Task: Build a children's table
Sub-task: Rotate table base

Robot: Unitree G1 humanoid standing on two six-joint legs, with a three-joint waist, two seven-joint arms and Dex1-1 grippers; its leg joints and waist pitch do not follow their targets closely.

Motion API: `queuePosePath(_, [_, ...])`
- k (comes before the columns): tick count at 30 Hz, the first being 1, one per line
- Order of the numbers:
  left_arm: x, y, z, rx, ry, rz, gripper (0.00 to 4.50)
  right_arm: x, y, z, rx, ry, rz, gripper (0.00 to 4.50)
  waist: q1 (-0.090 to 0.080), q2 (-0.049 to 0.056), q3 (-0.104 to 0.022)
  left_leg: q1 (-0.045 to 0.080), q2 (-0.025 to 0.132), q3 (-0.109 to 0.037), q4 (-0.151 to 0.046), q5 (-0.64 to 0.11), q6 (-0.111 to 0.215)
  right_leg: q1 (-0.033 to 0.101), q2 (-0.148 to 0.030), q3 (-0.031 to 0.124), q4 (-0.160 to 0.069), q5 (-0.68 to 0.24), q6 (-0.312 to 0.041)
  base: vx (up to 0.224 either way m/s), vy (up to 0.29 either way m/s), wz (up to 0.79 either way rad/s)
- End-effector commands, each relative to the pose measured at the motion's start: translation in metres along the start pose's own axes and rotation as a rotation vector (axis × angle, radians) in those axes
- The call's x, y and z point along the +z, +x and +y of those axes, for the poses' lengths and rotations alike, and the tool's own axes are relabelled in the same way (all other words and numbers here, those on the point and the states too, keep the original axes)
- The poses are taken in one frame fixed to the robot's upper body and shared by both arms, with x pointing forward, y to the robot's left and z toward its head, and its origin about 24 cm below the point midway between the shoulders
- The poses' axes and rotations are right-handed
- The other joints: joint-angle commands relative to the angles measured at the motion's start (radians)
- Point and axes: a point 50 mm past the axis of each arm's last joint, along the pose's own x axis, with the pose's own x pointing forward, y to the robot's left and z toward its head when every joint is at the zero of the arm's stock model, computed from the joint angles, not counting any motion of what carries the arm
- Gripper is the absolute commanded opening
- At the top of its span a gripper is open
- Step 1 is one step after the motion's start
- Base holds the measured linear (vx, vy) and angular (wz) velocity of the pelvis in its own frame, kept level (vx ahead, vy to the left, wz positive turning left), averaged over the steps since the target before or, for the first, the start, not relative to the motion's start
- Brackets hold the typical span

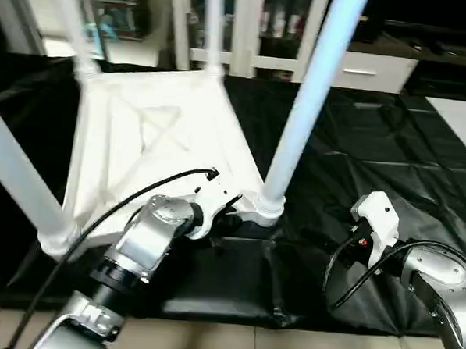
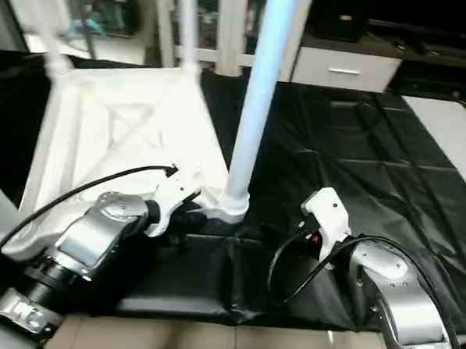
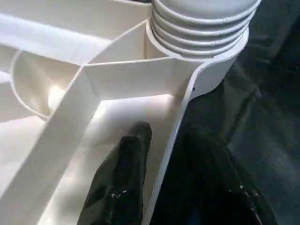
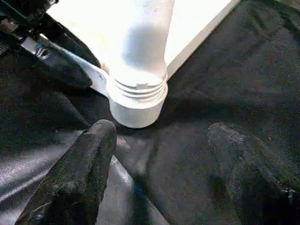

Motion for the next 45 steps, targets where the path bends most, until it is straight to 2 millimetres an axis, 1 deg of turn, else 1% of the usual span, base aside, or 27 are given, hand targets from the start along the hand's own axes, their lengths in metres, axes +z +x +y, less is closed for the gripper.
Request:
queuePosePath(1, [0.004,0.004,-0.005,-0.053,0.018,-0.008,1.76,0.005,-0.002,-0.005,-0.007,-0.023,-0.006,3.44,-0.004,-0.008,-0.050,0.005,0.017,0.004,-0.078,-0.219,0.049,0.038,-0.025,0.022,-0.068,-0.216,-0.194,0.000,0.000,0.00])
queuePosePath(5, [0.010,0.004,0.001,-0.081,0.041,-0.032,1.81,0.005,-0.002,-0.005,0.000,-0.023,-0.004,3.44,-0.001,-0.012,-0.052,0.004,0.013,0.006,-0.075,-0.207,0.052,0.041,-0.027,0.023,-0.067,-0.202,-0.193,0.000,0.000,0.00])
queuePosePath(6, [0.012,0.003,0.004,-0.098,0.065,-0.040,1.81,0.004,-0.002,-0.005,0.005,-0.023,-0.003,3.44,-0.001,-0.010,-0.053,0.006,0.013,0.006,-0.075,-0.207,0.051,0.040,-0.028,0.023,-0.068,-0.207,-0.192,0.000,0.000,0.00])
queuePosePath(8, [0.013,0.003,0.006,-0.107,0.077,-0.042,1.81,0.004,-0.002,-0.004,0.007,-0.024,-0.002,3.44,0.000,-0.012,-0.053,0.004,0.012,0.005,-0.075,-0.203,0.052,0.041,-0.028,0.023,-0.067,-0.202,-0.192,0.000,0.000,0.00])
queuePosePath(10, [0.014,0.002,0.011,-0.135,0.115,-0.029,1.81,0.004,-0.002,-0.004,0.010,-0.024,-0.003,3.44,-0.001,-0.009,-0.054,0.005,0.012,0.005,-0.074,-0.194,0.053,0.042,-0.028,0.023,-0.065,-0.182,-0.196,0.000,0.000,0.00])
queuePosePath(12, [0.015,0.001,0.014,-0.143,0.130,-0.025,1.81,0.004,-0.003,-0.003,0.011,-0.024,-0.003,3.44,-0.001,-0.007,-0.053,0.006,0.013,0.006,-0.075,-0.204,0.050,0.042,-0.028,0.023,-0.065,-0.188,-0.200,0.000,0.000,0.00])
queuePosePath(13, [0.016,0.000,0.016,-0.153,0.128,-0.017,1.81,0.004,-0.003,-0.003,0.012,-0.025,-0.002,3.44,-0.001,-0.008,-0.052,0.006,0.013,0.005,-0.075,-0.208,0.049,0.042,-0.028,0.023,-0.065,-0.192,-0.200,0.000,0.000,0.00])
queuePosePath(14, [0.016,0.000,0.018,-0.164,0.129,-0.012,1.81,0.004,-0.003,-0.003,0.012,-0.025,-0.002,3.44,0.000,-0.008,-0.052,0.008,0.013,0.007,-0.075,-0.213,0.047,0.040,-0.028,0.023,-0.067,-0.202,-0.201,0.000,0.000,0.00])
queuePosePath(15, [0.015,-0.002,0.019,-0.178,0.137,-0.001,1.81,0.004,-0.003,-0.003,0.014,-0.025,-0.001,3.44,0.001,-0.004,-0.052,0.010,0.014,0.006,-0.076,-0.221,0.042,0.040,-0.028,0.023,-0.067,-0.211,-0.202,0.000,0.000,0.00])
queuePosePath(17, [0.013,-0.004,0.023,-0.196,0.159,0.021,1.81,0.004,-0.004,-0.002,0.016,-0.026,0.000,3.44,0.001,-0.003,-0.053,0.008,0.013,0.005,-0.076,-0.212,0.039,0.042,-0.028,0.023,-0.065,-0.192,-0.206,0.000,0.000,0.00])
queuePosePath(20, [0.012,-0.005,0.028,-0.183,0.165,0.025,1.81,0.004,-0.004,-0.002,0.019,-0.025,-0.001,3.44,0.001,-0.004,-0.054,0.009,0.013,0.005,-0.075,-0.208,0.039,0.044,-0.028,0.023,-0.061,-0.168,-0.215,0.000,0.000,0.00])
queuePosePath(22, [0.018,-0.006,0.035,-0.149,0.182,-0.007,1.81,0.004,-0.004,-0.001,0.020,-0.024,-0.002,3.44,0.003,-0.003,-0.054,0.009,0.013,0.005,-0.074,-0.205,0.040,0.044,-0.028,0.023,-0.060,-0.159,-0.221,0.000,0.000,0.00])
queuePosePath(24, [0.026,-0.008,0.038,-0.146,0.208,-0.066,1.81,0.003,-0.004,-0.001,0.021,-0.023,-0.003,3.44,0.004,-0.005,-0.056,0.008,0.013,0.005,-0.073,-0.198,0.044,0.047,-0.030,0.023,-0.060,-0.148,-0.224,0.000,0.000,0.00])
queuePosePath(25, [0.033,-0.010,0.039,-0.145,0.219,-0.107,1.81,0.003,-0.004,-0.001,0.022,-0.022,-0.003,3.44,0.004,-0.005,-0.058,0.008,0.014,0.004,-0.071,-0.175,0.049,0.049,-0.031,0.023,-0.054,-0.111,-0.234,0.000,0.000,0.00])
queuePosePath(28, [0.038,-0.011,0.039,-0.152,0.250,-0.140,1.81,0.003,-0.004,-0.001,0.024,-0.023,-0.003,3.44,0.006,-0.004,-0.062,0.009,0.014,0.007,-0.066,-0.134,0.067,0.050,-0.029,0.023,-0.045,-0.042,-0.256,0.000,0.000,0.00])
queuePosePath(29, [0.039,-0.012,0.041,-0.136,0.290,-0.135,1.81,0.003,-0.004,-0.001,0.025,-0.024,-0.002,3.44,0.006,-0.004,-0.063,0.008,0.014,0.007,-0.064,-0.118,0.078,0.051,-0.029,0.023,-0.043,-0.019,-0.264,0.000,0.000,0.00])
queuePosePath(30, [0.040,-0.012,0.042,-0.125,0.319,-0.128,1.98,0.003,-0.004,-0.001,0.025,-0.025,-0.001,3.44,0.007,-0.006,-0.062,0.008,0.013,0.008,-0.063,-0.112,0.085,0.051,-0.029,0.023,-0.043,-0.011,-0.267,0.000,0.000,0.00])
queuePosePath(31, [0.040,-0.012,0.043,-0.122,0.323,-0.123,2.10,0.003,-0.004,-0.001,0.025,-0.025,-0.001,3.44,0.008,-0.005,-0.062,0.008,0.013,0.008,-0.062,-0.113,0.089,0.051,-0.029,0.022,-0.044,-0.015,-0.268,0.000,0.000,0.00])
queuePosePath(33, [0.039,-0.012,0.044,-0.122,0.346,-0.103,2.21,0.003,-0.004,0.000,0.026,-0.027,0.001,3.44,0.009,-0.002,-0.060,0.010,0.016,0.007,-0.065,-0.134,0.082,0.050,-0.031,0.022,-0.046,-0.049,-0.266,0.000,0.000,0.00])
queuePosePath(34, [0.039,-0.012,0.044,-0.122,0.346,-0.103,2.21,0.003,-0.004,0.000,0.026,-0.027,0.001,3.44,0.009,-0.003,-0.059,0.011,0.016,0.007,-0.066,-0.145,0.078,0.049,-0.031,0.022,-0.048,-0.063,-0.264,0.000,0.000,0.00])
queuePosePath(35, [0.039,-0.012,0.045,-0.123,0.367,-0.101,2.38,0.003,-0.005,0.000,0.027,-0.028,0.002,3.44,0.008,-0.005,-0.056,0.011,0.017,0.007,-0.069,-0.172,0.066,0.049,-0.032,0.022,-0.050,-0.101,-0.258,0.000,0.000,0.00])
queuePosePath(36, [0.040,-0.012,0.045,-0.125,0.376,-0.103,2.38,0.003,-0.005,0.000,0.027,-0.028,0.002,3.44,0.008,-0.006,-0.054,0.010,0.016,0.007,-0.070,-0.185,0.061,0.049,-0.032,0.022,-0.053,-0.122,-0.252,0.000,0.000,0.00])
queuePosePath(37, [0.042,-0.013,0.045,-0.132,0.402,-0.118,2.38,0.002,-0.005,0.000,0.028,-0.029,0.004,3.44,0.006,-0.005,-0.053,0.010,0.015,0.006,-0.072,-0.213,0.047,0.049,-0.033,0.023,-0.058,-0.168,-0.235,0.000,0.000,0.00])
queuePosePath(40, [0.044,-0.014,0.045,-0.134,0.410,-0.127,2.38,0.002,-0.005,0.000,0.027,-0.029,0.005,3.44,0.003,-0.006,-0.056,0.009,0.014,0.005,-0.071,-0.199,0.041,0.051,-0.032,0.024,-0.054,-0.148,-0.231,0.000,0.000,0.00])
queuePosePath(41, [0.049,-0.016,0.045,-0.137,0.419,-0.149,2.38,0.002,-0.006,0.000,0.026,-0.029,0.006,3.44,0.002,-0.004,-0.057,0.009,0.014,0.005,-0.070,-0.195,0.041,0.051,-0.032,0.024,-0.053,-0.141,-0.233,0.000,0.000,0.00])
queuePosePath(44, [0.054,-0.018,0.044,-0.146,0.428,-0.175,2.38,0.001,-0.007,0.001,0.024,-0.026,0.007,3.44,0.002,-0.006,-0.058,0.010,0.015,0.007,-0.068,-0.180,0.052,0.050,-0.031,0.023,-0.050,-0.101,-0.250,0.000,0.000,0.00])
queuePosePath(45, [0.050,-0.017,0.044,-0.161,0.441,-0.151,2.38,0.001,-0.007,0.001,0.025,-0.025,0.008,3.44,0.003,-0.005,-0.058,0.010,0.015,0.007,-0.068,-0.176,0.055,0.051,-0.031,0.023,-0.049,-0.098,-0.253,0.000,0.000,0.00])
